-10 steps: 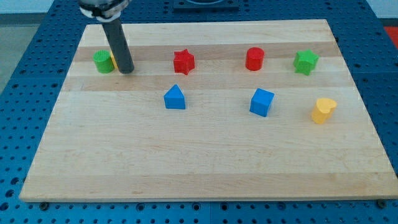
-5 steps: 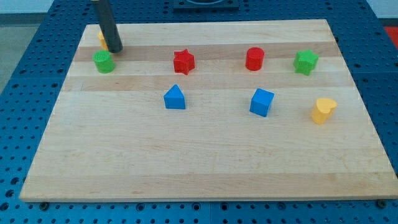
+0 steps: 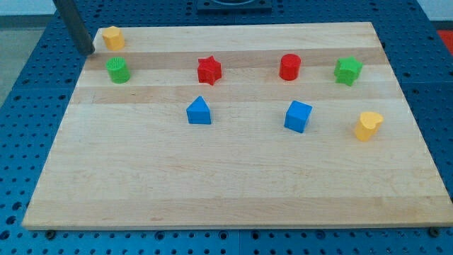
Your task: Move the yellow hexagon to the top left of the board
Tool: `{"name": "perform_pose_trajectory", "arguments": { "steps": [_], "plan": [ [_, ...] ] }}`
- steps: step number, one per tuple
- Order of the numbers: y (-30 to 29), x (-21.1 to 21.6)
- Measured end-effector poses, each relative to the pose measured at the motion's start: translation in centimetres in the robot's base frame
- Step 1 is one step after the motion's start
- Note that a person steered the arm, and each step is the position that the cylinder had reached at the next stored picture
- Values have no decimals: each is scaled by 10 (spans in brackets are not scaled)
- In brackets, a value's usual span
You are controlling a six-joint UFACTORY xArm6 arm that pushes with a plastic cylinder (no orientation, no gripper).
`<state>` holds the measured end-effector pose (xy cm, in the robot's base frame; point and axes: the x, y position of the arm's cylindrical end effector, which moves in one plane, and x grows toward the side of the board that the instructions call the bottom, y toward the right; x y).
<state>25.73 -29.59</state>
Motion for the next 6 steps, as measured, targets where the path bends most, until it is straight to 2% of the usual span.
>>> {"name": "perform_pose_trajectory", "arguments": {
  "steps": [1, 3, 5, 6],
  "plan": [
    [15, -19],
    [19, -20],
    [179, -10],
    [191, -13]
  ]
}}
